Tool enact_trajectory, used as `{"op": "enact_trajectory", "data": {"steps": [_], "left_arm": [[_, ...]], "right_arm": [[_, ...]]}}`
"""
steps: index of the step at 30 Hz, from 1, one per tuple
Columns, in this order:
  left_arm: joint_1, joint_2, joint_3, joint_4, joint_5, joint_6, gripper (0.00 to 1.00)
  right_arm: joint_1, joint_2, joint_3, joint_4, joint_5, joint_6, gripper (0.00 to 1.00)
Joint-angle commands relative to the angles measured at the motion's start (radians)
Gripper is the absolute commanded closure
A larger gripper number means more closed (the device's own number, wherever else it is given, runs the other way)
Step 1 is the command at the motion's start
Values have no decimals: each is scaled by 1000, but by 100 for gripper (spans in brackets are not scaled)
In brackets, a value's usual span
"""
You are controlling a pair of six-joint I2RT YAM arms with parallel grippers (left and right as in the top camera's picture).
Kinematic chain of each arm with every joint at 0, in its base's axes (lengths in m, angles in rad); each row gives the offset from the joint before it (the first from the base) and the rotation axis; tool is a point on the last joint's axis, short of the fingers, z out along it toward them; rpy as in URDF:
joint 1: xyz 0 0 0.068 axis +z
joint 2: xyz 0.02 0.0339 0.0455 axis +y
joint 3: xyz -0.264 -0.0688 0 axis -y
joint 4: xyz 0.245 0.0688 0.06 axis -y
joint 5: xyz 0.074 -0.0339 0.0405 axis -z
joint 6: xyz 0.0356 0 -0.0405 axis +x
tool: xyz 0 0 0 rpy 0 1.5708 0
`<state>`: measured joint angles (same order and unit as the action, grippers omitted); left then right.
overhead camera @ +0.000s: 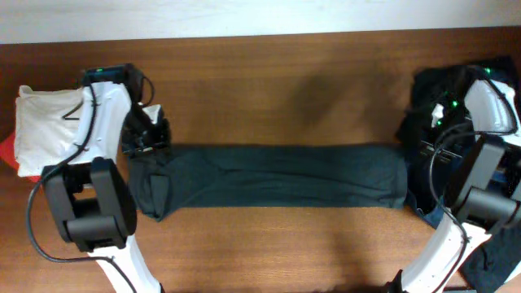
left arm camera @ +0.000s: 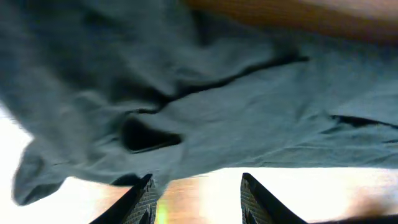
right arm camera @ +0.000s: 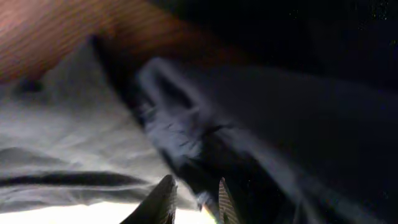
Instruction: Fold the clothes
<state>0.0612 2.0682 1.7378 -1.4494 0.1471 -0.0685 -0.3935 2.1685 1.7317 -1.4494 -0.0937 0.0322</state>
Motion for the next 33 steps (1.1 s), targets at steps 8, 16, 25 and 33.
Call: {"op": "enact_trajectory", "data": {"steps": [8,16,25,33], "left_arm": [[-24,-31,-162,27,-18,16,56],[-24,-31,-173,38,-197,-10,48],[-24,-31,-316,138,-182,-14,74],[-24,-31,-140,47,-342,-79,100]], "right_arm": [[-319,-18,-203,223,59,152,73],[-179,-43,-155,170,-407,-152,66],[-44,-43,-155,171,-313,-148,64],[-44,-42,-155,175,-312,-149,64]]}}
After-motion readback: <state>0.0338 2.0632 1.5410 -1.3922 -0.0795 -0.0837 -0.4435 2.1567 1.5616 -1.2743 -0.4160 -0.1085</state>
